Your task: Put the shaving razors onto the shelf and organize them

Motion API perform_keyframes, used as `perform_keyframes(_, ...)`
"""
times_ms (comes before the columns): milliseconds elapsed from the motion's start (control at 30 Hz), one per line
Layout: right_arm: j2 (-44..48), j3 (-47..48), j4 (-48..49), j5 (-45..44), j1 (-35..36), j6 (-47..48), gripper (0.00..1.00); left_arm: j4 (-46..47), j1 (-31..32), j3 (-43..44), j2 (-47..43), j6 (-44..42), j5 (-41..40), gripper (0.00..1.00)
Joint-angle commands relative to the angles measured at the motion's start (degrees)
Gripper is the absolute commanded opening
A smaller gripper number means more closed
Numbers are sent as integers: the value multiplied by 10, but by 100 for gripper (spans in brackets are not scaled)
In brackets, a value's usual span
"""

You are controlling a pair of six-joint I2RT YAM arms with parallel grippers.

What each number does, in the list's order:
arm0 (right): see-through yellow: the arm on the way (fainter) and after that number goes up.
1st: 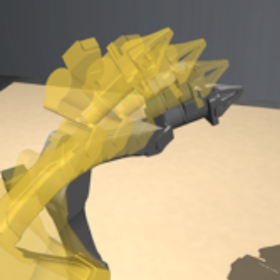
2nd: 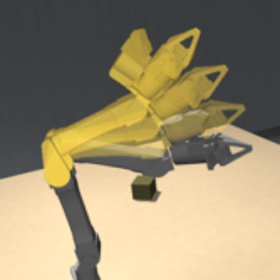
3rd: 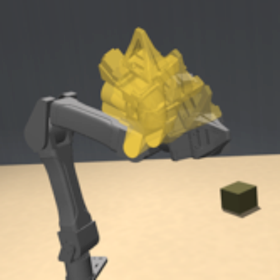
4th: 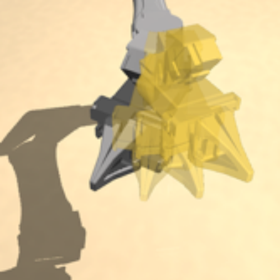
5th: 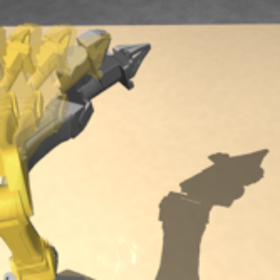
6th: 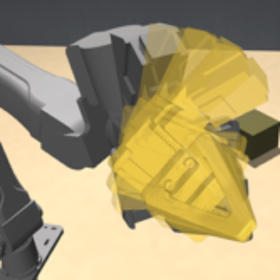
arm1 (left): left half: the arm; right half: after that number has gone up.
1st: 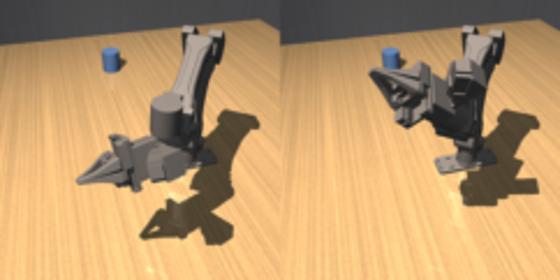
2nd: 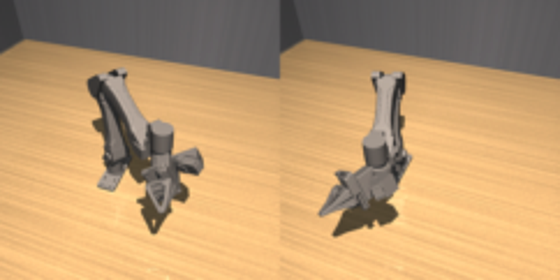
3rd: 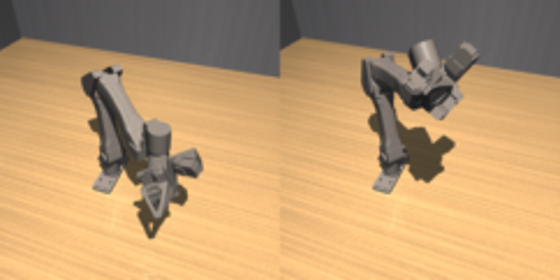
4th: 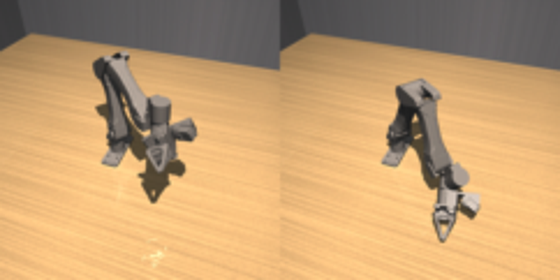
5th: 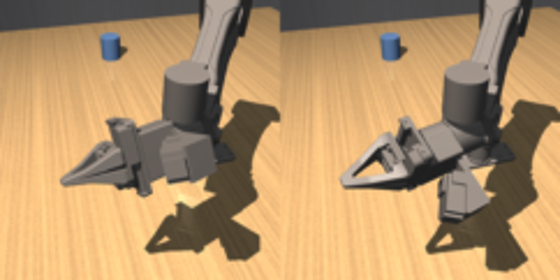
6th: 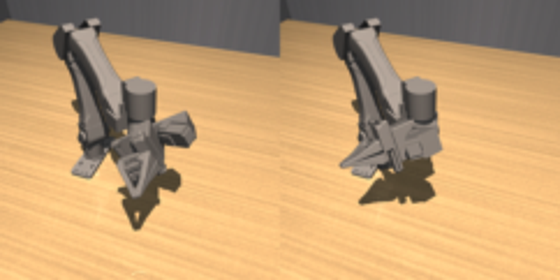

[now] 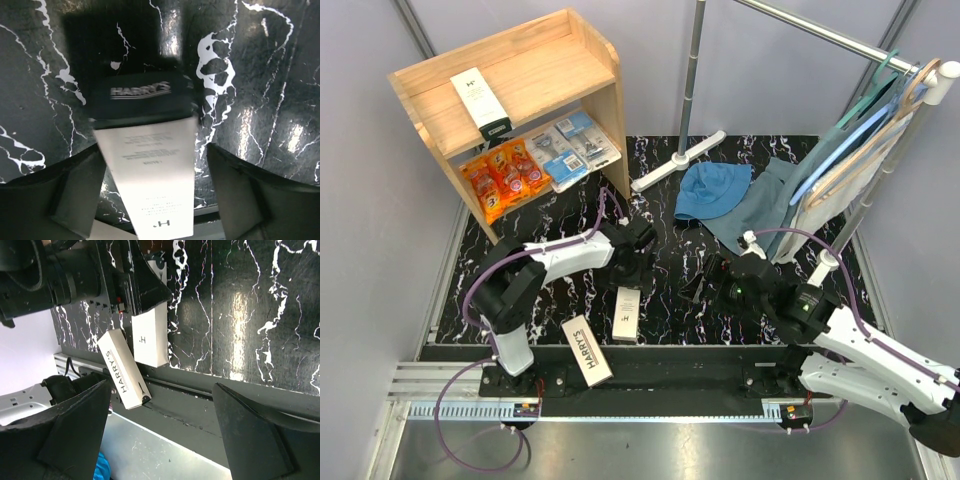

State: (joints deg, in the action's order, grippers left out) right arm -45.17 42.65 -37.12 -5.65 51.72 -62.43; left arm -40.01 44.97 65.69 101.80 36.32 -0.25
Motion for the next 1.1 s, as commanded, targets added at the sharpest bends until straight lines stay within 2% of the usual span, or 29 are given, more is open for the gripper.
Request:
perform_keyframes(0, 12, -3, 20, 8, 2, -7, 93, 27, 3, 17, 14, -9, -1, 73)
perform_keyframes(33, 12, -4, 20, 10, 2, -7, 92, 27, 2, 16, 15, -11, -1, 64)
perform_keyframes(67, 14, -5, 21, 9, 2, -8, 92, 27, 2, 14, 15, -12, -1, 60)
perform_keyframes(200, 13, -9, 25, 12, 2, -9, 92, 27, 1, 13, 16, -15, -1, 49)
perform_keyframes(267, 12, -11, 27, 13, 2, -10, 92, 28, 1, 13, 15, -17, -1, 40)
perform_keyframes(500, 0, 1, 28, 13, 2, -1, 92, 23, -8, 22, -18, -13, 0, 39)
perform_keyframes(567, -16, 8, 27, 14, 2, 8, 92, 20, -14, 29, -45, -12, 17, 36)
perform_keyframes(667, -54, 35, 23, 24, 2, 34, 92, 14, -34, 46, -80, -9, 41, 27)
perform_keyframes(833, -116, 88, 27, 20, 13, 65, 93, 20, -85, 53, -146, 16, 96, 26)
perform_keyframes(933, -134, 110, 41, 4, 26, 78, 93, 61, -117, 24, -192, 54, 140, 22)
perform_keyframes(1067, -139, 124, 85, -43, 65, 82, 93, 138, -150, -35, -249, 146, 181, 22)
